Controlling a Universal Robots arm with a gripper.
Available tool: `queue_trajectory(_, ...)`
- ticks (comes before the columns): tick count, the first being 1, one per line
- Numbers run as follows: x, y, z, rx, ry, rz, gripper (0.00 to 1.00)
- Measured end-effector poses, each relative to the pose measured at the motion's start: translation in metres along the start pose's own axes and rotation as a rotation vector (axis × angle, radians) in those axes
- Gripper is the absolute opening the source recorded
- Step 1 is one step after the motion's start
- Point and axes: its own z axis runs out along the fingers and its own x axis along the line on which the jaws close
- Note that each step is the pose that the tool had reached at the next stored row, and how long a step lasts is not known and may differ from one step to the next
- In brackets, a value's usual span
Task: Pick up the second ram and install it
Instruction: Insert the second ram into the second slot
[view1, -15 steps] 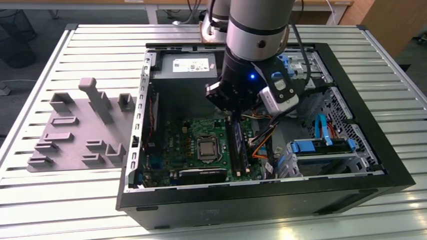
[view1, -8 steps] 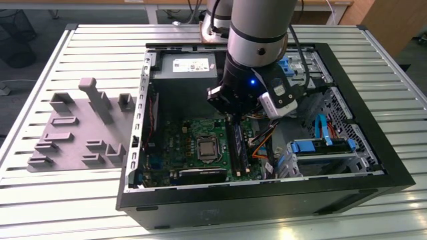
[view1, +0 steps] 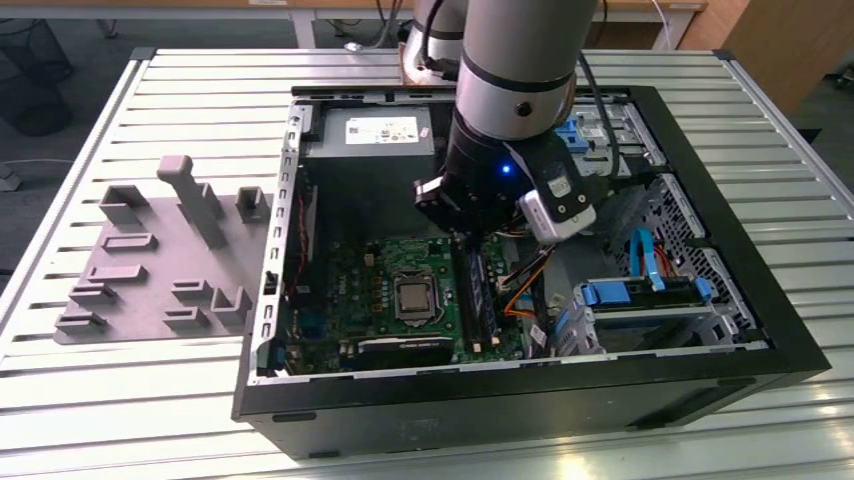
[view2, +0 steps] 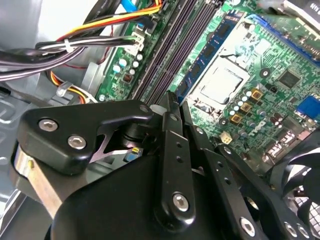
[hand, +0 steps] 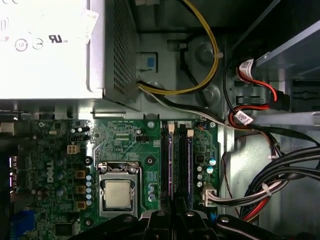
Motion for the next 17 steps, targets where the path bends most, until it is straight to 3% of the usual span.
queue_trajectory(8, -0.001, -0.0007, 0.0138, 0.0001, 0.0013, 0.0, 0.14)
queue_trajectory(17, -0.0011, -0.004, 0.0164, 0.0, 0.0016, 0.002, 0.14)
